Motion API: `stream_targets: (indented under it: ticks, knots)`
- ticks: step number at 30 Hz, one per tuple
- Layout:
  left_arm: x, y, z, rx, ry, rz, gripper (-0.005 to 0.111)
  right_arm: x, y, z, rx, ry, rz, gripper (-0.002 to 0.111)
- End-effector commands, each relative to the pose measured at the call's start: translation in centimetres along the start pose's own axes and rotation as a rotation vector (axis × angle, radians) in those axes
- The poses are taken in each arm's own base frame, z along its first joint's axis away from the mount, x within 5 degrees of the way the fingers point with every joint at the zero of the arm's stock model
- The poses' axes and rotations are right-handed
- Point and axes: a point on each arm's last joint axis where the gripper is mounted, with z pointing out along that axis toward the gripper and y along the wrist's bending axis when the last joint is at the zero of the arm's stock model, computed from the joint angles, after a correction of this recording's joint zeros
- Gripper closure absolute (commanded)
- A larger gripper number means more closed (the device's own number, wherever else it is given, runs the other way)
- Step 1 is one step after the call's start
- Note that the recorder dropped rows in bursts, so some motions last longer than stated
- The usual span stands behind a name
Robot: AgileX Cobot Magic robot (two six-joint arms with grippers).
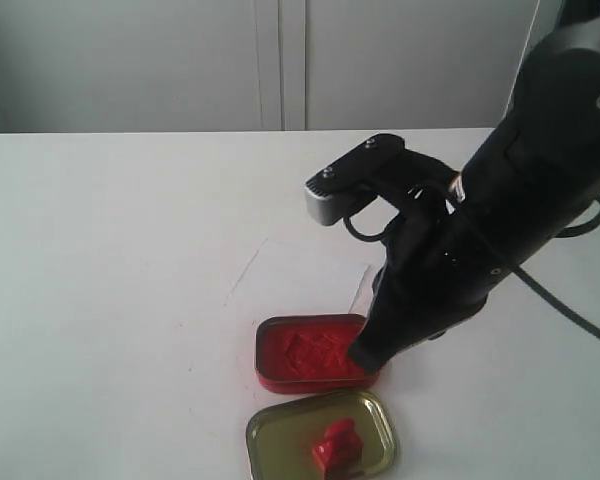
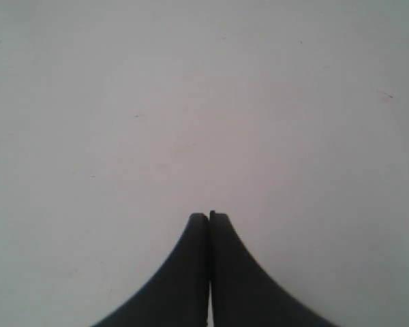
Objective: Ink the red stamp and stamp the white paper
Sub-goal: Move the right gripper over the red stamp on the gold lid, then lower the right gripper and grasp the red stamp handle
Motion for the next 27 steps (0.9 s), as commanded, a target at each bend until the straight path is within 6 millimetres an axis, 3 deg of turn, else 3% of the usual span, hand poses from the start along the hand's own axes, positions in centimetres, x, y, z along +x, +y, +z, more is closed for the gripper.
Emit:
stream_targets:
  ticks: [1, 18, 25, 27]
  knots:
    - [0.4, 0.0, 0.1, 0.001, 0.022, -0.002, 0.107, -0.3, 0.9, 0.2, -0.019, 0.014, -0.089, 0.108]
    - [0.4, 0.0, 0.1, 0.001, 0.022, -0.002, 0.107, -0.2, 4.0, 0.5, -0.115, 0.042, -0.440, 0.108]
    - [0.4, 0.0, 0.1, 0.001, 0.022, -0.002, 0.107, -0.2, 5.2, 2.3, -0.167, 0.107, -0.588, 0.108]
    - [0.4, 0.0, 0.1, 0.001, 0.022, -0.002, 0.107, -0.2, 5.7, 3.0, -0.189, 0.121, -0.699, 0.108]
